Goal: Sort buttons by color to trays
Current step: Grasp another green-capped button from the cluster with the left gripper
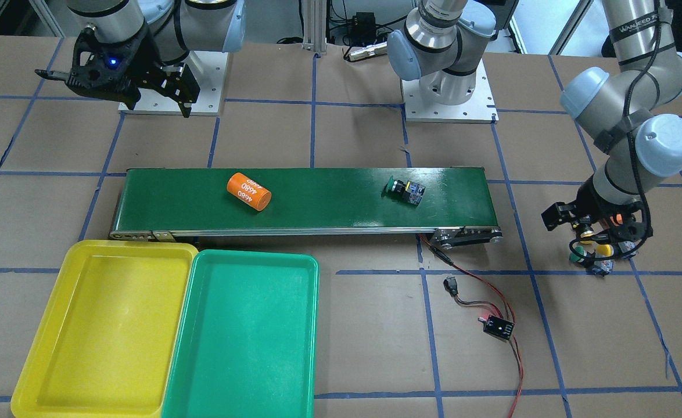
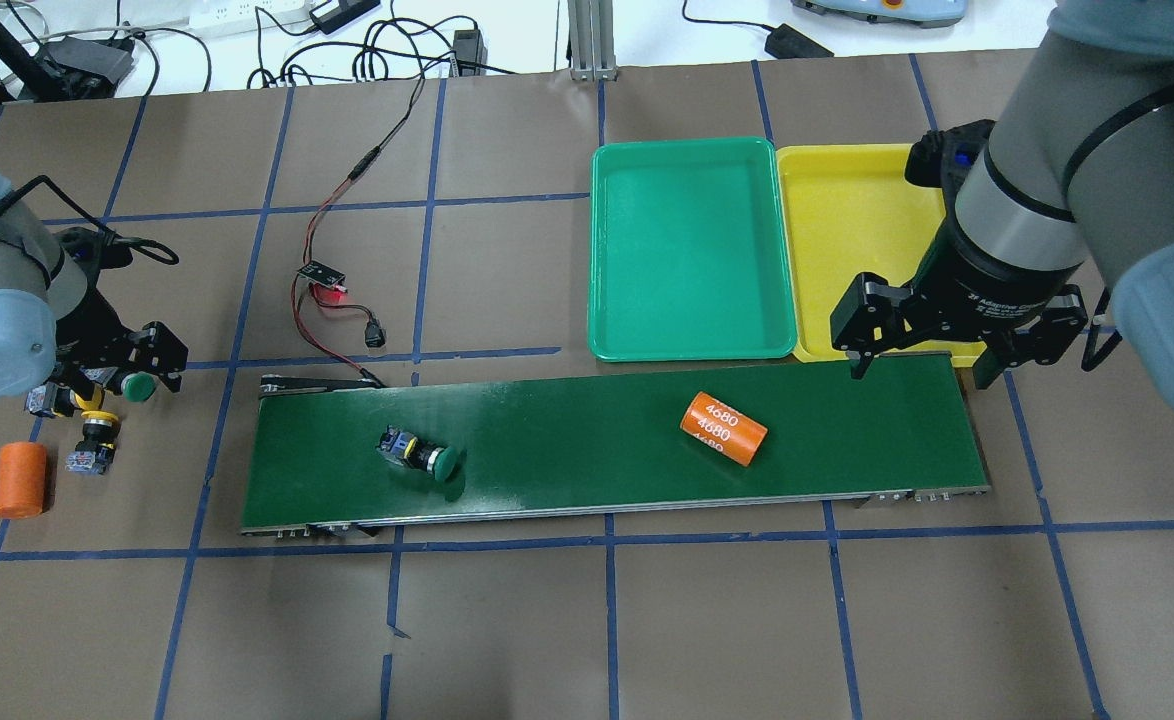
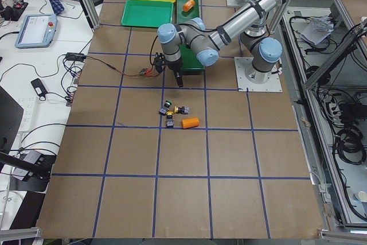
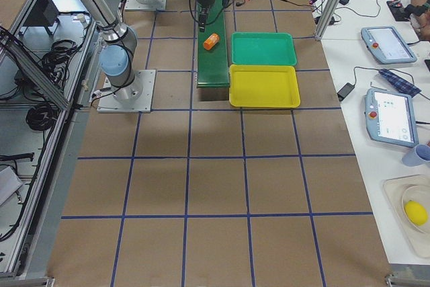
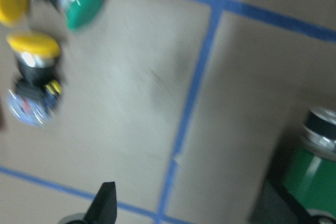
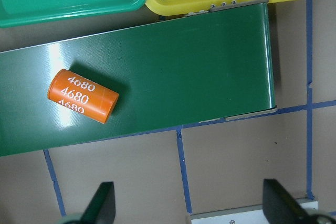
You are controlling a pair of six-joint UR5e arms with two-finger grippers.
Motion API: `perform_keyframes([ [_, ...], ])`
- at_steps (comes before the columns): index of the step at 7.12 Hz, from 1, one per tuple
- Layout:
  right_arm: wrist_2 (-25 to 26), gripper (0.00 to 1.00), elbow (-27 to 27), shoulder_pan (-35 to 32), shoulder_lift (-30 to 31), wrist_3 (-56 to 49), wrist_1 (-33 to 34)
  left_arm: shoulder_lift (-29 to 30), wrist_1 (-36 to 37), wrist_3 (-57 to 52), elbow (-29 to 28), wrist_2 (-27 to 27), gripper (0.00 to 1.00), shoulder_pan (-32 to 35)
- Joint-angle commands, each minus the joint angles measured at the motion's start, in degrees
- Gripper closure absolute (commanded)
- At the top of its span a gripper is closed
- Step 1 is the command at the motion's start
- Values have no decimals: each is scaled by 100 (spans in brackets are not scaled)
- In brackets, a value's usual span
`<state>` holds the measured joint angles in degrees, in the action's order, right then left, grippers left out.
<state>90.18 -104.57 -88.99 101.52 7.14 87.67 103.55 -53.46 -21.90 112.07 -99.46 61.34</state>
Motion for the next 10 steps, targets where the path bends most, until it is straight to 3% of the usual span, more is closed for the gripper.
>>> perform_keyframes([
  [1,9,0,7,83,26,-37,4,698,1186,-35,-351,251,0,-131],
  [3,-9,0,-2,66,26,-37,4,938,1293,949,-415,577,0,-218],
  [8,9,0,-2,83,26,-72,-22,1071,1382,2172,-160,560,2,-465],
  [9,0,0,-11,75,26,-64,-5,1070,1382,2181,-90,586,18,-483],
  [10,-9,0,-2,75,26,-64,-4,992,1382,2181,85,603,25,-578],
])
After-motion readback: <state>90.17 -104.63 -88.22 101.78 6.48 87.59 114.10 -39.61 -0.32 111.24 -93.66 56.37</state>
